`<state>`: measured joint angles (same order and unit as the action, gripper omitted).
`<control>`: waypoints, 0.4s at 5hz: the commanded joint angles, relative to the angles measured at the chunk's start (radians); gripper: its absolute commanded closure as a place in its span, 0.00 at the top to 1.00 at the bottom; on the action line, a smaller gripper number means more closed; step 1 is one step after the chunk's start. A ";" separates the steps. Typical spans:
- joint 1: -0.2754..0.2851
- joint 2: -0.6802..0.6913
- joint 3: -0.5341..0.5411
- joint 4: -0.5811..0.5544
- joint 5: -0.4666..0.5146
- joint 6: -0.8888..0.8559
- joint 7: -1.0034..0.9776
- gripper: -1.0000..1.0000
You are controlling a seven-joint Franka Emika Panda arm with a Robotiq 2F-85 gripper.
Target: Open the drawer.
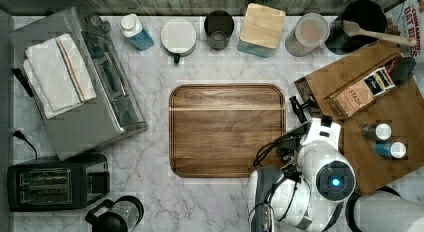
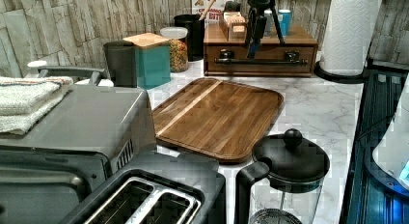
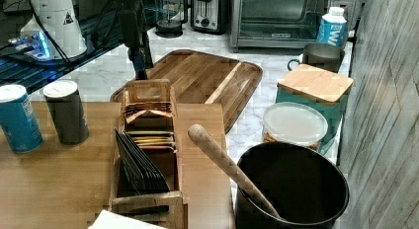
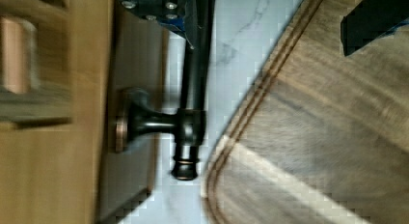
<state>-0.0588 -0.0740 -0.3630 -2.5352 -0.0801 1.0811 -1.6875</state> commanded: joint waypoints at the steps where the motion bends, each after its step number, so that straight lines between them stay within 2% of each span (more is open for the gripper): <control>1: 0.023 0.001 -0.096 0.044 0.110 0.069 -0.174 1.00; 2: -0.004 0.034 -0.078 0.074 0.176 0.045 -0.227 1.00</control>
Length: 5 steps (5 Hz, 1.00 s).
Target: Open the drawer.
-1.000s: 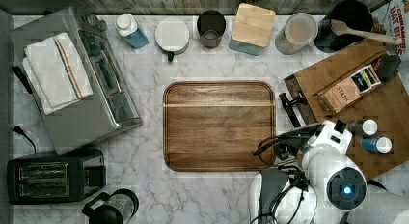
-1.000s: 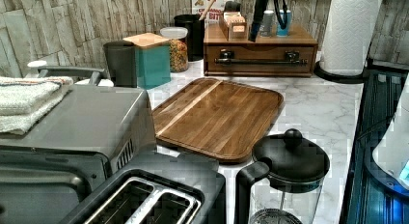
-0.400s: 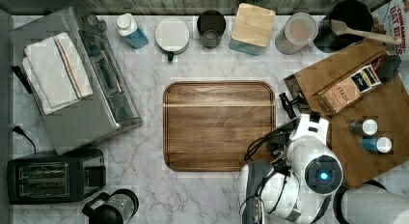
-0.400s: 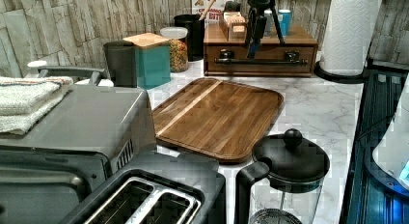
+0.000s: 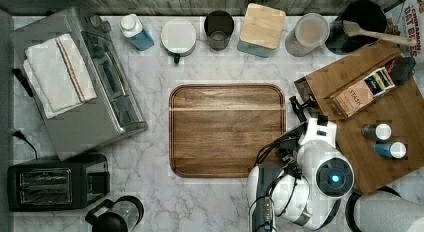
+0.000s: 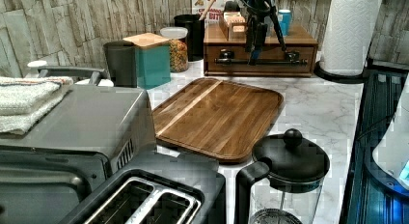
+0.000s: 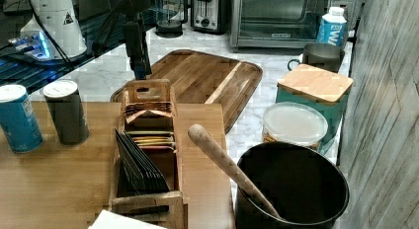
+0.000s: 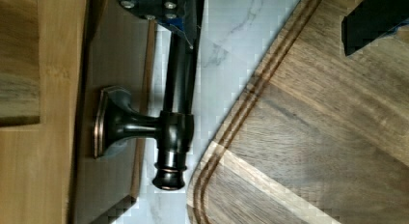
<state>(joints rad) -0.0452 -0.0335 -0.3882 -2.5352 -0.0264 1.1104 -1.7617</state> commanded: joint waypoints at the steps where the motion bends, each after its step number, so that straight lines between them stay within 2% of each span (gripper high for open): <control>1: -0.004 0.012 -0.067 0.075 0.143 0.036 -0.166 1.00; 2: -0.013 0.036 -0.054 0.076 0.159 0.053 -0.161 1.00; 3: 0.043 0.047 -0.103 0.060 0.161 0.055 -0.145 1.00; 4: -0.007 0.070 -0.048 0.048 0.205 0.115 -0.172 1.00; 5: -0.009 0.108 -0.059 0.049 0.230 0.194 -0.220 1.00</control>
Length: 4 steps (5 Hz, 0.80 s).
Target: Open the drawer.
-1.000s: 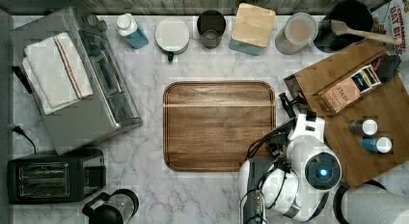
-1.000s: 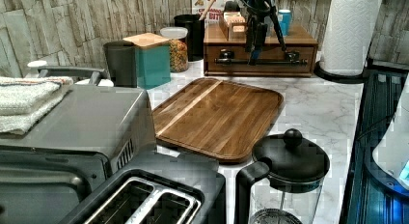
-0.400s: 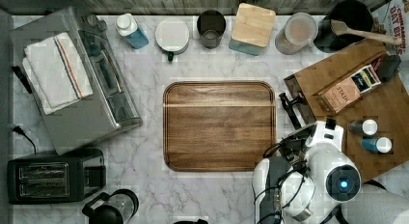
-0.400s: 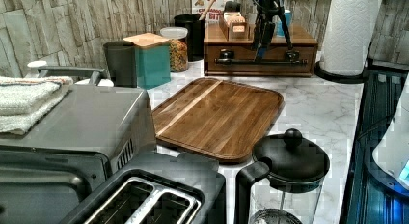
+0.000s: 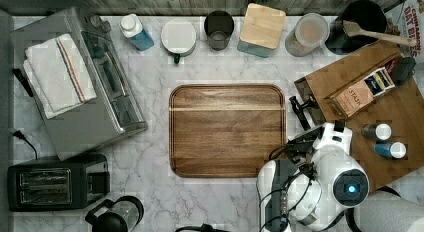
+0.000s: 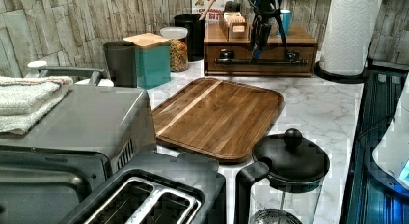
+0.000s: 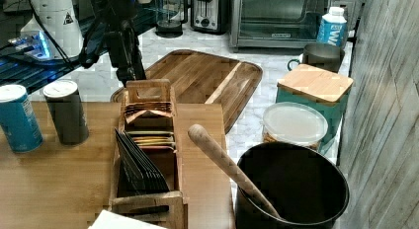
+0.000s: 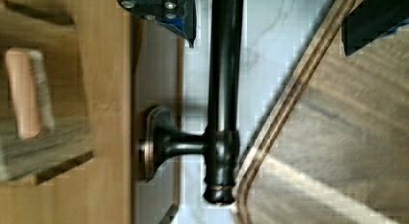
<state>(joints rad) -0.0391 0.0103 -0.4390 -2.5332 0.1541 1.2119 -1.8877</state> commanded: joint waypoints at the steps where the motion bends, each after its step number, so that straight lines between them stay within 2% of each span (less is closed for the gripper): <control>1: -0.018 0.119 -0.003 0.089 0.098 0.047 -0.139 1.00; 2: -0.024 0.138 0.019 0.069 0.139 0.084 -0.115 1.00; 4: -0.028 0.151 0.035 0.052 0.122 0.113 -0.059 1.00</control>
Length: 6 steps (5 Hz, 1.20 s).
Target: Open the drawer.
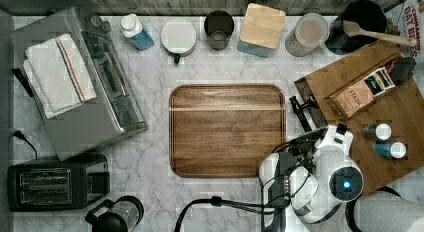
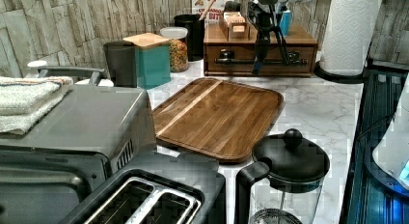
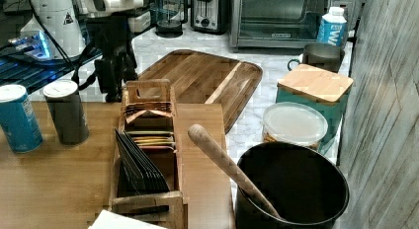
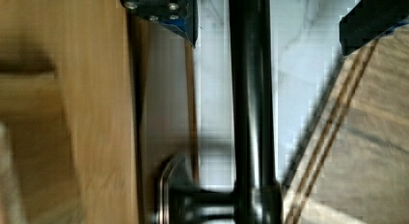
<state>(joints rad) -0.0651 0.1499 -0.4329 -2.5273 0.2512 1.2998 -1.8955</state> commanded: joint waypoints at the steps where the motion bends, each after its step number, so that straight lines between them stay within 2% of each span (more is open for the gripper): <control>1: 0.034 -0.007 0.000 0.046 0.018 -0.020 -0.063 1.00; 2: 0.037 -0.024 0.002 0.067 -0.068 -0.123 -0.014 1.00; 4: 0.061 -0.067 0.015 0.072 -0.116 -0.315 0.048 1.00; 5: 0.084 -0.133 0.036 -0.037 -0.126 -0.236 0.102 1.00; 6: 0.130 -0.214 0.055 -0.152 -0.178 -0.200 0.242 1.00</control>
<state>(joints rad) -0.0197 0.0726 -0.4309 -2.5684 0.1340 1.1348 -1.7119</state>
